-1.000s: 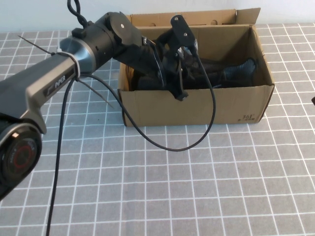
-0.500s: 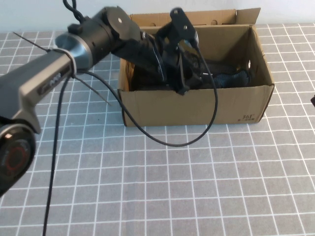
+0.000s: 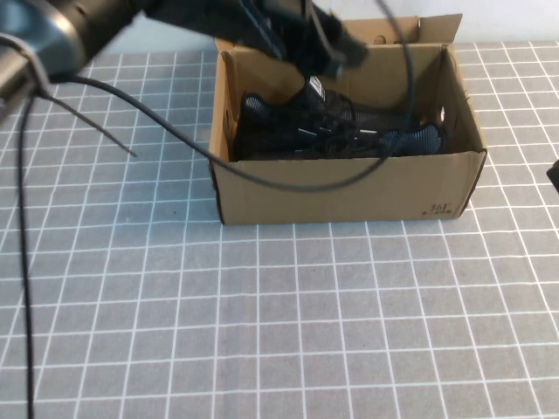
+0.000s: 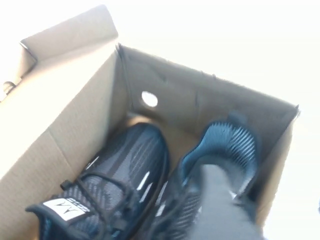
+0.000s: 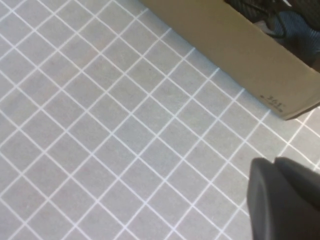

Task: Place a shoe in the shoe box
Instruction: Place the shoe in the shoe box

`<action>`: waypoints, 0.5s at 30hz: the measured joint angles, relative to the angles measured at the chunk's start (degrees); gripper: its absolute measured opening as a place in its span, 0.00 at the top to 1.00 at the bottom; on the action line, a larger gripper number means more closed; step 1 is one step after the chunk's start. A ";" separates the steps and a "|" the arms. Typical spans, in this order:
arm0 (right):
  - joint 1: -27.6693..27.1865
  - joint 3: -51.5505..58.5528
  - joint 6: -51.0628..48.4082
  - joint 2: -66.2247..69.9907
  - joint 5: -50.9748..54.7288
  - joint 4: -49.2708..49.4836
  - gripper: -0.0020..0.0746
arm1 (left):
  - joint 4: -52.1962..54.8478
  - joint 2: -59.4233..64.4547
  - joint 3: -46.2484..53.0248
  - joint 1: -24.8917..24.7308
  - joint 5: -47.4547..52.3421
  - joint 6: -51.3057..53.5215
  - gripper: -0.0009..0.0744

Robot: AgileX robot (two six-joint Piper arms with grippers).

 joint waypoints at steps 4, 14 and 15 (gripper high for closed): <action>0.00 0.00 0.34 -0.38 0.61 1.22 0.99 | 0.38 -3.35 0.00 0.00 1.72 -5.57 0.89; 0.00 0.03 9.22 -9.62 4.16 -1.70 0.99 | 9.19 -11.46 0.00 0.00 5.63 -8.63 0.99; 0.00 0.03 10.10 -11.23 5.16 -2.40 0.99 | 10.18 -12.51 0.00 0.00 6.88 -9.53 0.99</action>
